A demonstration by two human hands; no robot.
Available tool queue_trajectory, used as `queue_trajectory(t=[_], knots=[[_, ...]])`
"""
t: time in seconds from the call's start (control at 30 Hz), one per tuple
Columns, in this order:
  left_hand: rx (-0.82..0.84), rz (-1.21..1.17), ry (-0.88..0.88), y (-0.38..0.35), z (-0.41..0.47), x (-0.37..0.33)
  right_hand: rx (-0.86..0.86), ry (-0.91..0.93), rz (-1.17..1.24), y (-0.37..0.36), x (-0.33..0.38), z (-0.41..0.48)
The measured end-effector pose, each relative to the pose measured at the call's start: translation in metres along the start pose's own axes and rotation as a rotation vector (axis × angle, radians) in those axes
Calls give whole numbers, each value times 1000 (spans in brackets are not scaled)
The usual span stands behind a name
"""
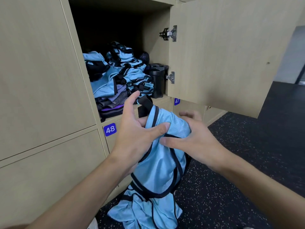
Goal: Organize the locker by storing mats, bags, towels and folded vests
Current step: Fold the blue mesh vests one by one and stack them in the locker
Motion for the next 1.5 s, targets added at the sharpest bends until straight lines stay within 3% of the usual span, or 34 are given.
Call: queue_trajectory(t=[0.1, 0.23, 0.3, 0.4, 0.47, 0.67, 0.83, 1.2, 1.3, 1.37, 1.43, 1.5], knots=[[16, 73, -17, 1, 2, -3, 3, -39, 140, 1, 2, -1], [-8, 500, -156, 20, 15, -5, -41, -85, 218, 8, 2, 1], [104, 572, -108, 29, 17, -4, -16, -94, 292, 13, 4, 1], [330, 436, 29, 32, 15, -5, 113, -79, 413, 17, 11, -2], [394, 374, 49, 30, 11, -6, 153, -86, 462, 18, 15, -5], [209, 185, 29, 21, 8, -5, -61, -25, 460, 14, 12, -6], [-17, -35, 84, 16, 12, -1, 121, 113, 227, 9, 13, -12], [5, -152, 227, 16, 23, -10, 305, 69, 25, 8, 22, 0], [-17, -43, 229, 19, 32, -12, 188, 101, 16, 5, 20, 11], [-17, 186, 150, 26, 38, -14, 152, 120, 24, 6, 20, 18], [93, 486, -20, 33, 42, -18, 165, 133, 30, 10, 22, 25], [303, 624, -123, 37, 44, -24, 205, 141, 35, 12, 23, 32]])
Point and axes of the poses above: each hand's wrist, its own z-axis towards the middle knuckle, its own y-axis out of the back of the hand, x = y × z, the point moved 1 cm from there along z, towards the middle knuckle, and after that the axes turned 1 degree about x, right-handed, at the moved point
